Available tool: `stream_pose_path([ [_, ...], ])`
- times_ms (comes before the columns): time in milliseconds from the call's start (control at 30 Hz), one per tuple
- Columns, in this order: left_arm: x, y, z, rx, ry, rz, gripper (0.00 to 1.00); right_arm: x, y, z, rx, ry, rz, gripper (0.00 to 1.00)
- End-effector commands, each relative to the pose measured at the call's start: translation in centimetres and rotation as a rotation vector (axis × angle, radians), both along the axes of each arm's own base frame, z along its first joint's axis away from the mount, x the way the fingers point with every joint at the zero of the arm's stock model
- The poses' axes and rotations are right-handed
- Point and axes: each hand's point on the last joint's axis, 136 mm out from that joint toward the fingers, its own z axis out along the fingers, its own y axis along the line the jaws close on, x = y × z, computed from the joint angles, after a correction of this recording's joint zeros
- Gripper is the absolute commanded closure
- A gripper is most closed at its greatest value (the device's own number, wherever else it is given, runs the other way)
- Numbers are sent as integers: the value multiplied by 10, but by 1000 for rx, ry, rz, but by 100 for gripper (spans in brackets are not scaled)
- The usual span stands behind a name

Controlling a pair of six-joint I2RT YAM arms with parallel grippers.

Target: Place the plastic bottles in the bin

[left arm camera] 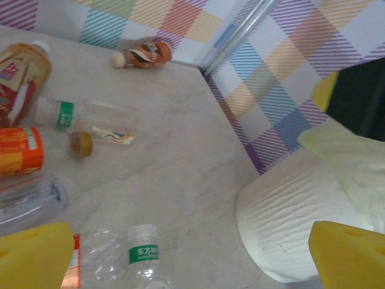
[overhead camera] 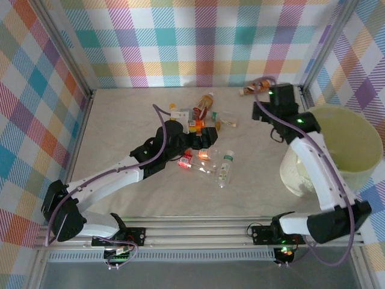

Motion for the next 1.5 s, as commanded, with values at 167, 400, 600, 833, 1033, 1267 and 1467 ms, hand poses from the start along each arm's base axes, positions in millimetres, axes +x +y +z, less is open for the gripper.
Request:
stream_pose_path([
  [167, -2, 26, -7, 44, 13, 97, 0, 42, 89, -30, 164, 16, 184, 0],
  [400, 14, 76, -45, 162, 152, 378, 0, 25, 119, -105, 311, 215, 204, 0],
  [600, 13, 90, -60, 143, 177, 428, 0, -10, 109, -170, 369, 339, 38, 0],
  [833, 14, 94, -66, 122, 188, 428, 0, -55, 115, -219, 341, 505, -22, 0],
  [1033, 13, 86, -70, 99, 192, 383, 0, -81, 122, -236, 366, 574, -64, 0],
  [1267, 14, 80, -73, 92, 188, 354, 0, -103, 122, -256, 370, 637, -72, 5],
  [1467, 16, 76, -75, 98, 191, 344, 0, -112, 109, -265, 312, 662, -97, 4],
])
